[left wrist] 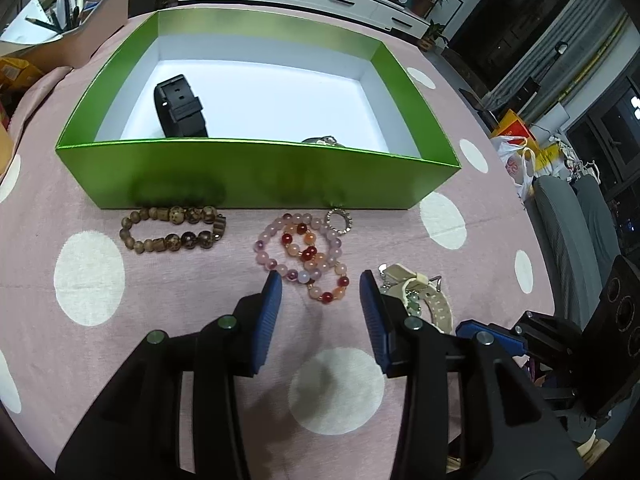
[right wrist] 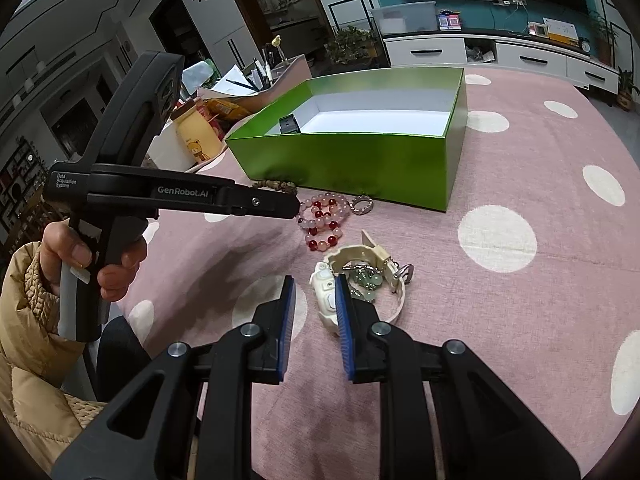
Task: Organize jewelry
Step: 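Lower the left tool onto the cream watch and grasp its strap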
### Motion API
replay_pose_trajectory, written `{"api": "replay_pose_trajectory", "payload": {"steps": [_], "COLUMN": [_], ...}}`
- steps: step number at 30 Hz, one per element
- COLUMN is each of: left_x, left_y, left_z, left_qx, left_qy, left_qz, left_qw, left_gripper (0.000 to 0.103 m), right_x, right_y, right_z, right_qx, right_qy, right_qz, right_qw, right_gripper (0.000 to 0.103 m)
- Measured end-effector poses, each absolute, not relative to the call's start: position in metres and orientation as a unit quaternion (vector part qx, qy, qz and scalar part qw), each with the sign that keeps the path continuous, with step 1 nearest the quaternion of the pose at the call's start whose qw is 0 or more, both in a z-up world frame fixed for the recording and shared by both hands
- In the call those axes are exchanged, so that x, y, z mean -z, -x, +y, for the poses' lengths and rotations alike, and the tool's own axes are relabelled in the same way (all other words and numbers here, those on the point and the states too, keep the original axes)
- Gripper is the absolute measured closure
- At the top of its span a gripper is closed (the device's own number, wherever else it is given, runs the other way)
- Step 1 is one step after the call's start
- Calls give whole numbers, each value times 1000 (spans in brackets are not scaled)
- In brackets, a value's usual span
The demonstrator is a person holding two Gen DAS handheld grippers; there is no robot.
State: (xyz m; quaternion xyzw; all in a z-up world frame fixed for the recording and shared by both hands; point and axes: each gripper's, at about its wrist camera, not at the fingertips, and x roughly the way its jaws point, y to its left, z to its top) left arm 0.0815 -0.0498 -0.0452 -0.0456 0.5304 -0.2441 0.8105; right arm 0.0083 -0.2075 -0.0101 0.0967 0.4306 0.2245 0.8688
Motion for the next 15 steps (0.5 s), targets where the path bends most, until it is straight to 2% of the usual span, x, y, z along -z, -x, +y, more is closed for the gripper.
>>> {"api": "replay_pose_trajectory", "payload": {"steps": [3,6,12,13,15], "left_x": [46,50,64,66,69], "left_y": [-79,-75,-73,-74,-77], "left_z": [-55,-71,-108,-112,-117], "left_qx": [251,270,296,294,290], "left_qy": [39,25,-10,-14,-18], "left_qz": [531,539,562,564,574], "left_qw": [809,797,773,771,765], "left_gripper": [62,56,57,59,75], "right_x": [11,9,8,7,7], "right_y": [-10,-10,-4,-3,-1], "right_z": [-210,-213,-231,-235,-240], "right_qx": [-221,-213,-189,-185,-179], "right_qy": [-98,-93,-103,-106,-110], "right_qz": [431,430,423,422,419], "right_qw": [869,873,880,881,883], "right_gripper": [83,83,83,83,83]}}
